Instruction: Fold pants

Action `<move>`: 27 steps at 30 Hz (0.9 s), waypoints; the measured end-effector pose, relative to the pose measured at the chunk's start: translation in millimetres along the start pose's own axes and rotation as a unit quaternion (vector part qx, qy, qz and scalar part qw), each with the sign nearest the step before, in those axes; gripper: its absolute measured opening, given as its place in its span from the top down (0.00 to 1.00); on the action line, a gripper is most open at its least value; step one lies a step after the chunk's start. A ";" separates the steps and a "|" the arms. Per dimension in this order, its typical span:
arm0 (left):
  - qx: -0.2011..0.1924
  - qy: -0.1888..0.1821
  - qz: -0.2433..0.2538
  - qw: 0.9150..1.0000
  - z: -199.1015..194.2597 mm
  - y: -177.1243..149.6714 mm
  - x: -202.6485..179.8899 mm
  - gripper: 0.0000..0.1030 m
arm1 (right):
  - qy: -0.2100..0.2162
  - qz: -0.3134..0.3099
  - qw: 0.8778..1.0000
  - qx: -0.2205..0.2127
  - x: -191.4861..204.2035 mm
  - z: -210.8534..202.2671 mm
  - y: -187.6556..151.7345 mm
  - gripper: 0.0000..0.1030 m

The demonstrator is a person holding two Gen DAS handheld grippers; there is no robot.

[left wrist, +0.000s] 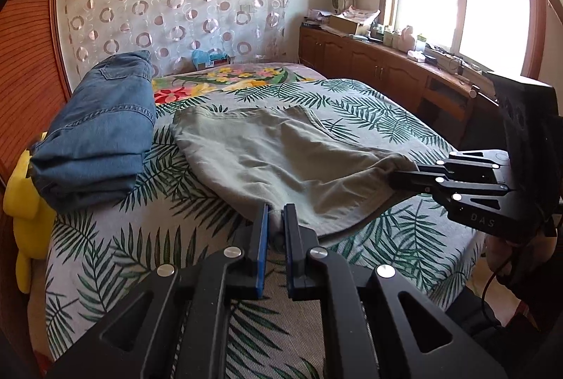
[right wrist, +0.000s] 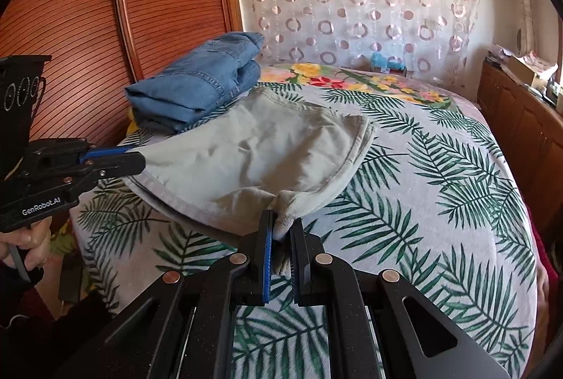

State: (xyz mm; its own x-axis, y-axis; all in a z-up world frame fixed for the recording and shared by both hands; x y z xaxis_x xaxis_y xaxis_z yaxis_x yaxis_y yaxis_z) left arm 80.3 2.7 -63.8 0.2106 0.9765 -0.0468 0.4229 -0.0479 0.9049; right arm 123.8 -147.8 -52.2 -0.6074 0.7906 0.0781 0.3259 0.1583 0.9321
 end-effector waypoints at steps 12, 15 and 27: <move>0.024 -0.011 -0.011 1.000 -3.5 -28.8 -6.2 0.91 | 0.003 0.007 1.000 0.027 -1.2 -13.0 -23.8 0.92; 0.031 -0.009 -0.013 0.999 -2.6 -34.1 -4.6 0.91 | 0.004 0.011 0.999 0.038 -0.1 -10.5 -28.3 0.92; 0.028 0.009 -0.018 0.999 -5.4 -42.4 -1.9 0.88 | 0.008 0.019 0.999 0.047 4.8 -12.5 -33.9 0.92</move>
State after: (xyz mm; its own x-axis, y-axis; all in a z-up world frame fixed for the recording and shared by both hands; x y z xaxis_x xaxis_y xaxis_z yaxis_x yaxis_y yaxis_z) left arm 57.3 4.0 -99.8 0.1789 0.9814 -0.0698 0.4782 -0.0247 0.8779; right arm 100.8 -156.8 -79.0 -0.6048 0.7875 0.1190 0.4142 0.1834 0.8915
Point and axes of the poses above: each gripper's, at about its wrist camera, not at the fingertips, and z roughly the way its jaws point, x to its left, y to its top, the point moved 2 cm from there along z, roughly the way its jaws point, and after that the axes turned 14 degrees about -x, right-handed, at the moved point
